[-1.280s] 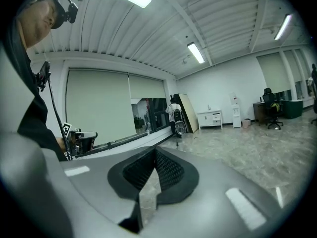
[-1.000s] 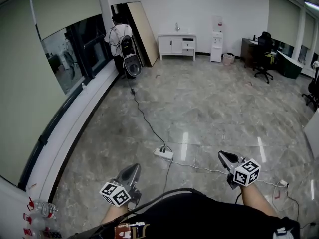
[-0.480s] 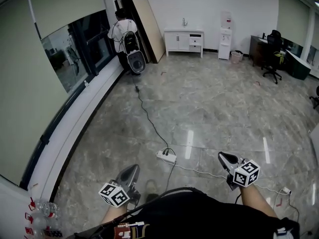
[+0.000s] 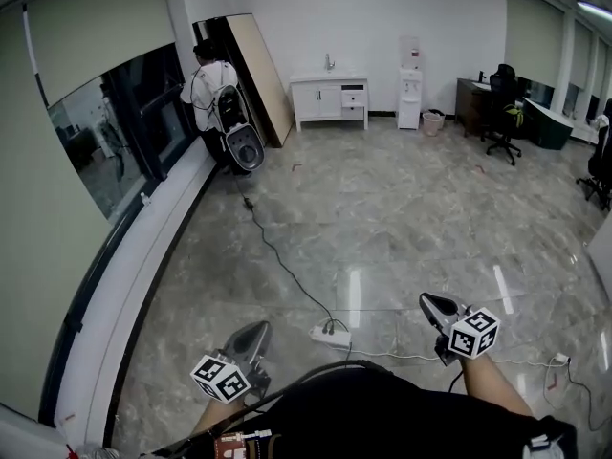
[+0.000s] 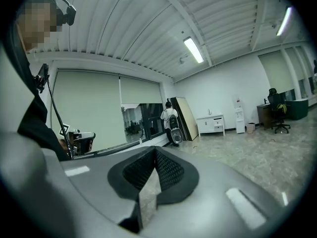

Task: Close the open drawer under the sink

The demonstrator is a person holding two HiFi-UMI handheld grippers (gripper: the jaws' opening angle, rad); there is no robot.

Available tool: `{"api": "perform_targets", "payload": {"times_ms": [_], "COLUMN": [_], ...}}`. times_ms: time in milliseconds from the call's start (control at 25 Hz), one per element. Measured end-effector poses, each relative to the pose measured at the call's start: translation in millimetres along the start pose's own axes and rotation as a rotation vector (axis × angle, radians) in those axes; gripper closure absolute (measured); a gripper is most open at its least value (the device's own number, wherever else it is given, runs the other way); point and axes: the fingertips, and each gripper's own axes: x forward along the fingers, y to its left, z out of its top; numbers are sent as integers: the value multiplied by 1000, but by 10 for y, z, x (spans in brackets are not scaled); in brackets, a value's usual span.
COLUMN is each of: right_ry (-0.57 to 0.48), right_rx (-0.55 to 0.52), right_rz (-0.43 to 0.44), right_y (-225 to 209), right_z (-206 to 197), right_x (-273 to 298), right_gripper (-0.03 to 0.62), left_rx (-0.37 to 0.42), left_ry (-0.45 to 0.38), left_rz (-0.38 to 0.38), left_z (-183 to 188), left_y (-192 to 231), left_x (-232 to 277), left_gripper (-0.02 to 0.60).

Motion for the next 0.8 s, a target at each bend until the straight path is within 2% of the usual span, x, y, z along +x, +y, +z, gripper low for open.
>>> {"api": "perform_targets", "payload": {"times_ms": [80, 200, 400, 600, 800], "right_ry": [-24, -18, 10, 22, 24], "right_rx": [8, 16, 26, 44, 31], "right_rz": [-16, -20, -25, -17, 37], "right_y": [72, 192, 70, -373, -1132], "right_z": [121, 159, 228, 278, 485], "right_x": [412, 906, 1443, 1857, 2247], "right_gripper": [592, 592, 592, 592, 592], "left_rx": [18, 6, -19, -34, -26], "left_ry": [10, 18, 9, 32, 4], "left_rz": [9, 31, 30, 35, 81], "left_z": [189, 332, 461, 407, 478], "left_y": [429, 989, 1508, 1794, 1914], "left_x": [-41, -107, 144, 663, 1443], "left_gripper": [583, 583, 583, 583, 583]}}
